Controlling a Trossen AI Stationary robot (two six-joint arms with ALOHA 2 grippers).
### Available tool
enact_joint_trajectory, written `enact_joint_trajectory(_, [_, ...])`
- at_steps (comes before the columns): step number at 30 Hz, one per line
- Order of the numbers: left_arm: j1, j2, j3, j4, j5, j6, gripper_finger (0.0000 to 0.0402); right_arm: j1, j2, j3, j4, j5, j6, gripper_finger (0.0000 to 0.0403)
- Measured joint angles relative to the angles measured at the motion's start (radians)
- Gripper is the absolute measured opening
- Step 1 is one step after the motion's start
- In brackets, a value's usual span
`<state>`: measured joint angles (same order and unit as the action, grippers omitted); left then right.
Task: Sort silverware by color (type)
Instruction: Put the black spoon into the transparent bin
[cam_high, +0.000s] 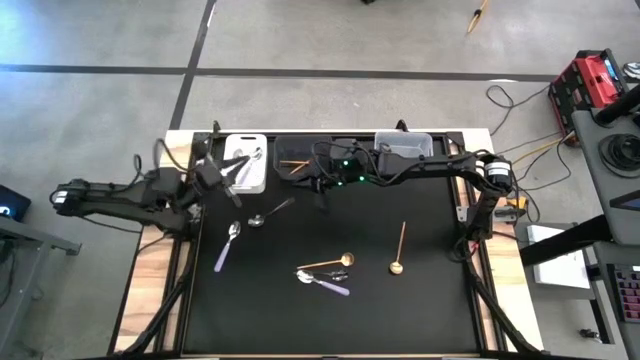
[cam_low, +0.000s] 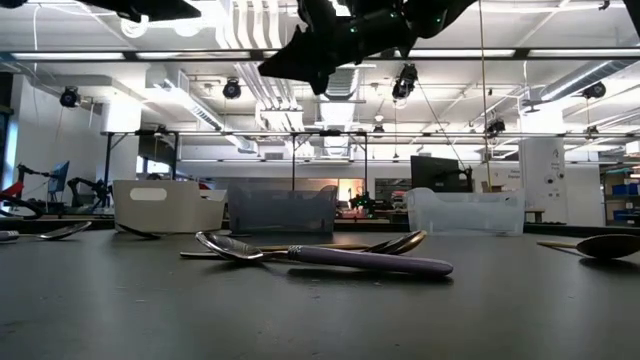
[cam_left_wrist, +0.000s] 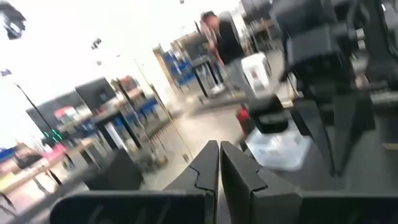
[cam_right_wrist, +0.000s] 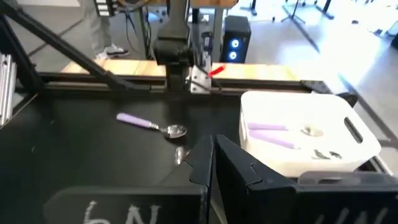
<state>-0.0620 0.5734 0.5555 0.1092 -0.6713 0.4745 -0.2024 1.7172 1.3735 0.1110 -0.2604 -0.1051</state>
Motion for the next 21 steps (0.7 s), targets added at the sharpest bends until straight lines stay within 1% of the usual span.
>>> enact_joint_trajectory(2, [0.000, -0.025, -0.012, 0.035, 0.001, 0.037, 0.0000, 0.000, 0.000, 0.000, 0.027, 0.000, 0.000, 0.0009])
enact_joint_trajectory(9, [0.000, -0.075, -0.040, 0.030, -0.004, 0.073, 0.0000, 0.011, 0.047, 0.000, 0.179, -0.002, -0.004, 0.0009])
enact_joint_trajectory(12, [0.000, -0.095, -0.049, 0.029, -0.054, 0.082, 0.0000, 0.011, 0.081, 0.003, 0.208, -0.002, -0.007, 0.0009])
enact_joint_trajectory(15, [0.000, -0.118, -0.058, 0.032, -0.094, 0.078, 0.0000, 0.011, 0.125, 0.038, 0.208, -0.002, 0.000, 0.0009])
enact_joint_trajectory(17, [0.000, -0.133, -0.065, 0.033, -0.102, 0.086, 0.0000, 0.010, 0.162, 0.071, 0.205, -0.002, 0.000, 0.0009])
enact_joint_trajectory(21, [0.000, -0.153, -0.072, 0.031, -0.106, 0.094, 0.0000, 0.010, 0.256, 0.158, 0.143, -0.004, 0.000, 0.0009])
